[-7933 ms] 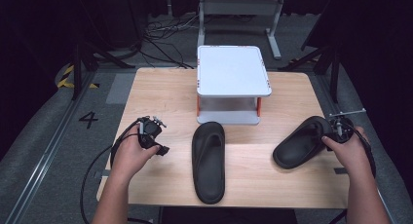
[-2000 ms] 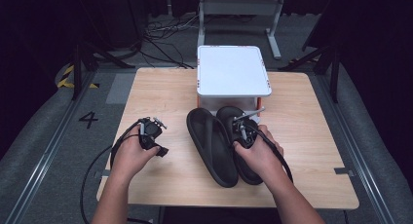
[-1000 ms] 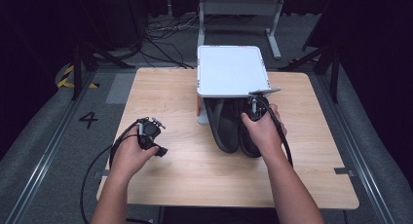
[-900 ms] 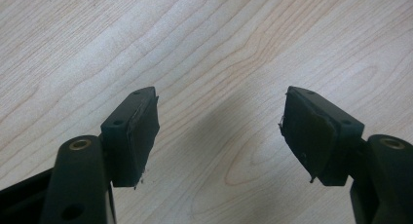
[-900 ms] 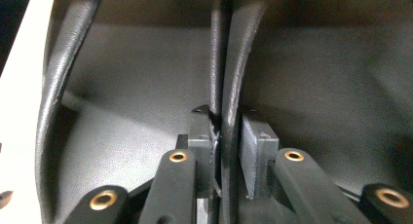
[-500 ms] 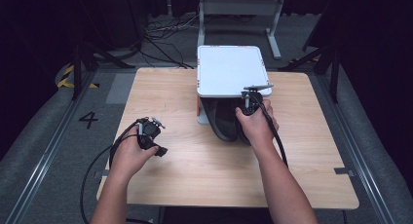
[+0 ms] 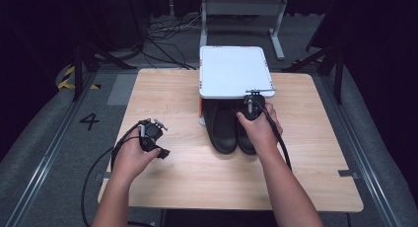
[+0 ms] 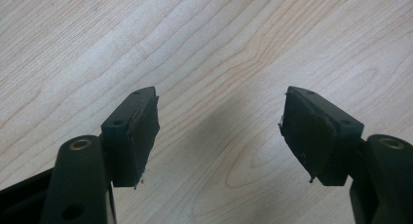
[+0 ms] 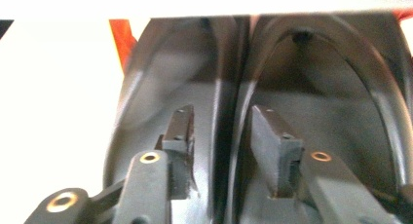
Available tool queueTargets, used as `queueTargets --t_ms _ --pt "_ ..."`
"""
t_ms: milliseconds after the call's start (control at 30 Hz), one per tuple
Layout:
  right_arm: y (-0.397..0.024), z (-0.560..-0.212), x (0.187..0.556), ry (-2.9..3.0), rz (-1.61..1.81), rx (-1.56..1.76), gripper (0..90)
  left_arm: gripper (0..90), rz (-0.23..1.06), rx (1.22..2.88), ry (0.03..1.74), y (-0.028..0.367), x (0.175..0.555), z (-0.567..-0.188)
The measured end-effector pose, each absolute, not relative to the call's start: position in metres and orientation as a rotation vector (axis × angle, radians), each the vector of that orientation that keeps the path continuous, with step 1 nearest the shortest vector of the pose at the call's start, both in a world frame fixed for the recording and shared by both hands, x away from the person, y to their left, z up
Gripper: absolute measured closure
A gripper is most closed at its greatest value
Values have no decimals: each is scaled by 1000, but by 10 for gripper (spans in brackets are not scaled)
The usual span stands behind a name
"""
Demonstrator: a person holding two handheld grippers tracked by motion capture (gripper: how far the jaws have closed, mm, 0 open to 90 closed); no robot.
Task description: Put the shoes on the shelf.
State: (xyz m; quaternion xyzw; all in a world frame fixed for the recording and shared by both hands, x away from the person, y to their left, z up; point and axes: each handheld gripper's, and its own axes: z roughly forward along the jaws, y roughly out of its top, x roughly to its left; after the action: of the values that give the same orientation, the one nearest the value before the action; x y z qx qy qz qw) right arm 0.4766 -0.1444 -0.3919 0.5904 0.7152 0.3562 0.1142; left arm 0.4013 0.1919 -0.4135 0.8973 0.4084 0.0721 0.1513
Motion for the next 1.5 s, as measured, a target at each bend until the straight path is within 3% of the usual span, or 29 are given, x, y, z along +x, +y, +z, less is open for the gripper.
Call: queueTargets --t_ms 267,567,833,1000,1267,1500 --pt "-164 -374 459 2117 1125 1670 540 305 209 2577 1151 183 401 -409" --pt "-194 -373 424 2193 1102 1642 548 304 186 2566 1087 164 402 -403" --pt "-214 -376 396 2307 1038 1627 551 367 134 2592 1021 137 397 -396" --pt "-222 -382 383 2367 995 1614 573 374 103 2604 978 122 393 -398" --pt "-232 -397 375 2468 830 1626 703 400 66 2647 898 91 392 -408" --pt "-227 -405 373 2537 742 1627 751 540 1 2650 944 70 391 -415"
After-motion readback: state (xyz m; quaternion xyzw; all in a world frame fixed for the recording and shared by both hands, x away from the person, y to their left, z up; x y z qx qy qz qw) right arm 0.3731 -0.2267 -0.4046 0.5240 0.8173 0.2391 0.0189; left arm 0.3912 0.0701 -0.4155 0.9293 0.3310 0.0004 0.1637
